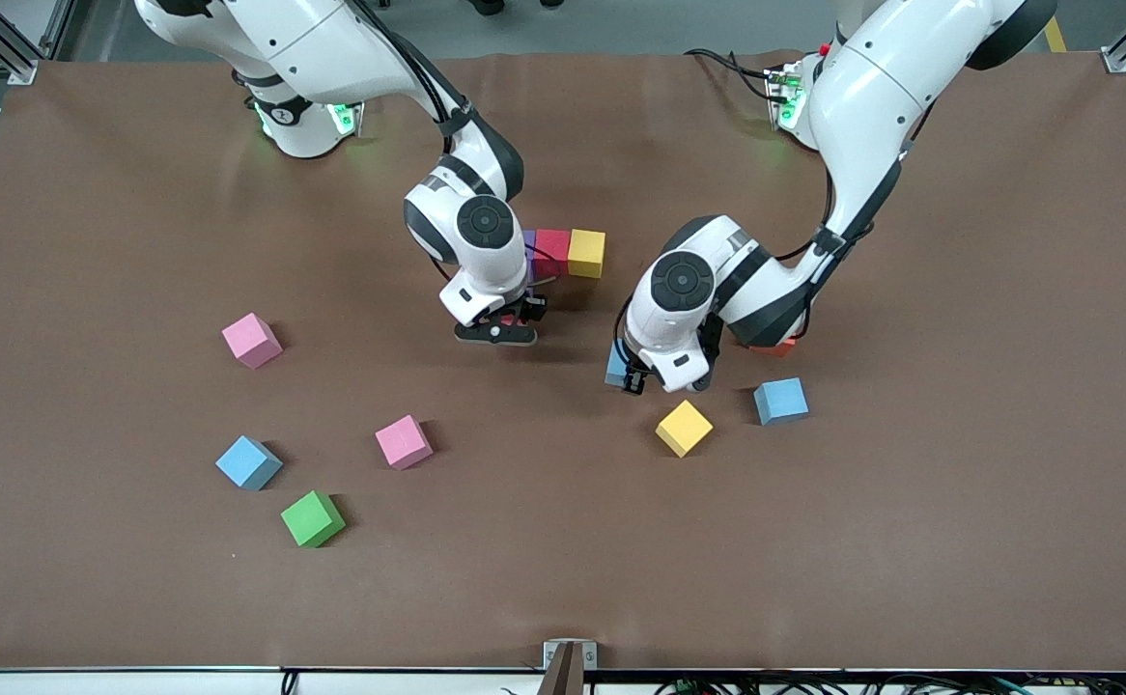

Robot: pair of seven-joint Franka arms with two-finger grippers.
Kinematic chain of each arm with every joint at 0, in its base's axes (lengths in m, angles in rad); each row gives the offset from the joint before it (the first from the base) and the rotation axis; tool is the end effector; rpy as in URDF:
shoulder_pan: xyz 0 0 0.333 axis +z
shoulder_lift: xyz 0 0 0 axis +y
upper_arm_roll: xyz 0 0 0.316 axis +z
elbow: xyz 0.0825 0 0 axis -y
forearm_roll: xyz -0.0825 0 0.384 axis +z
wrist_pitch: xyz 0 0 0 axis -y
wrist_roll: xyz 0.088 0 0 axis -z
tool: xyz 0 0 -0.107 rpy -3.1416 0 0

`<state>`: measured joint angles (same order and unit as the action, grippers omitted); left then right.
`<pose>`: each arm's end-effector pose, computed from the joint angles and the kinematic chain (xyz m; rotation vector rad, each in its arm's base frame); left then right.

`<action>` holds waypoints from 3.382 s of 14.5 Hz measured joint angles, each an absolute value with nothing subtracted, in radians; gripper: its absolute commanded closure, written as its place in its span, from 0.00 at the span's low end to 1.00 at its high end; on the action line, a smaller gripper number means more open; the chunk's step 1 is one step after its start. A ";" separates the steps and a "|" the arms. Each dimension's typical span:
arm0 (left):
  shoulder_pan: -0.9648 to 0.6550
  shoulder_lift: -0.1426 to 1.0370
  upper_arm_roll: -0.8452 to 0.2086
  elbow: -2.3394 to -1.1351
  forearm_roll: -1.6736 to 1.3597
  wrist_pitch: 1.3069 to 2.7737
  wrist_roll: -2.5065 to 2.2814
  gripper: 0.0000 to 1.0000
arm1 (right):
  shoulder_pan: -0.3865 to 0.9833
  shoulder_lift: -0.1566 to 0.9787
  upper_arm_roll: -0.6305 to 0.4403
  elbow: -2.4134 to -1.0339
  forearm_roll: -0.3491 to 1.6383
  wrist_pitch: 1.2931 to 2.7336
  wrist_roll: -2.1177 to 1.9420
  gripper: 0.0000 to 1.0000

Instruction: Arrange 11 blocks into digit 3

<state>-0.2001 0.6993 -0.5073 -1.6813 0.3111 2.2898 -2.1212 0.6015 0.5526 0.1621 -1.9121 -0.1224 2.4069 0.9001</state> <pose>0.5443 -0.4050 0.2338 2.4692 1.8966 -0.1273 0.4535 0.4278 0.2032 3.1079 -0.1014 -0.0565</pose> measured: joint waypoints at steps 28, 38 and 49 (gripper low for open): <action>-0.201 0.719 -0.503 -1.679 0.349 2.314 -2.186 0.63 | 0.609 0.553 0.164 -1.909 -0.122 2.400 0.932 0.90; -0.201 0.729 -0.502 -1.679 0.349 2.314 -2.186 0.63 | 0.610 0.554 0.164 -1.909 -0.122 2.399 0.932 0.00; -0.206 0.729 -0.503 -1.677 0.349 2.315 -2.186 0.63 | 0.611 0.554 0.164 -1.892 -0.122 2.398 0.931 0.00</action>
<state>-0.2061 0.7294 -0.5026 -1.6768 0.3490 2.3151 -2.1863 0.6109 0.5544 0.1641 -1.8920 -0.1225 2.3983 0.9310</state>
